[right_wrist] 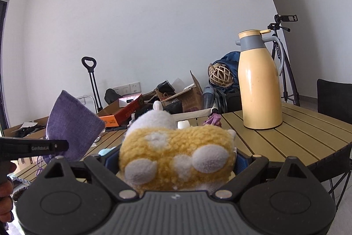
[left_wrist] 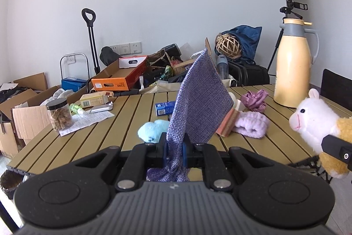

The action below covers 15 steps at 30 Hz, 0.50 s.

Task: Collect trash
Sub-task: 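Lift both held items off the table and carry them toward the black bin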

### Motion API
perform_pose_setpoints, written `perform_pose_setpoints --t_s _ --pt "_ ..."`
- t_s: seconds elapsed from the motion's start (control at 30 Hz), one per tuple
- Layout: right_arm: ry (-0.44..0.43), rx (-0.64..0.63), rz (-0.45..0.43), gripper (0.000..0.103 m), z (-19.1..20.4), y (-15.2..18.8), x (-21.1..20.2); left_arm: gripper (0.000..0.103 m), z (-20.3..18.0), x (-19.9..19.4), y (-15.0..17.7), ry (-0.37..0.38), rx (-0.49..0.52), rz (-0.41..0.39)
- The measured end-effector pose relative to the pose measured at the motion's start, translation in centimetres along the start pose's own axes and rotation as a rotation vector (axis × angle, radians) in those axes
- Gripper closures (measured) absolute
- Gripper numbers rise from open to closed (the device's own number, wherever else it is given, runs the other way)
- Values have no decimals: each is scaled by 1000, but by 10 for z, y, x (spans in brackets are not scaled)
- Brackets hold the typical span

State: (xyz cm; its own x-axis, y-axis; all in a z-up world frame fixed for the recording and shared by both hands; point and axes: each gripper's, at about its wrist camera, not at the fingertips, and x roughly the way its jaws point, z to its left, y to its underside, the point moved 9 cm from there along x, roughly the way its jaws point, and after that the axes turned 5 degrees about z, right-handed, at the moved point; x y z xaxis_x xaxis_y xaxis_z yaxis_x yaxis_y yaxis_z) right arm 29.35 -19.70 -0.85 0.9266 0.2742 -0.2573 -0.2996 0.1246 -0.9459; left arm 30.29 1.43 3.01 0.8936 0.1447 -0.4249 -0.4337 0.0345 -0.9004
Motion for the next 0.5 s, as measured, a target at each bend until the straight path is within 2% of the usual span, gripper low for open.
perform_pose_setpoints --t_s 0.27,0.5 --pt "-9 -17 43 9 5 21 -32 90 -1 -35 30 35 -1 37" --pt "-9 -26 123 9 7 52 -47 90 -1 -56 67 55 9 89"
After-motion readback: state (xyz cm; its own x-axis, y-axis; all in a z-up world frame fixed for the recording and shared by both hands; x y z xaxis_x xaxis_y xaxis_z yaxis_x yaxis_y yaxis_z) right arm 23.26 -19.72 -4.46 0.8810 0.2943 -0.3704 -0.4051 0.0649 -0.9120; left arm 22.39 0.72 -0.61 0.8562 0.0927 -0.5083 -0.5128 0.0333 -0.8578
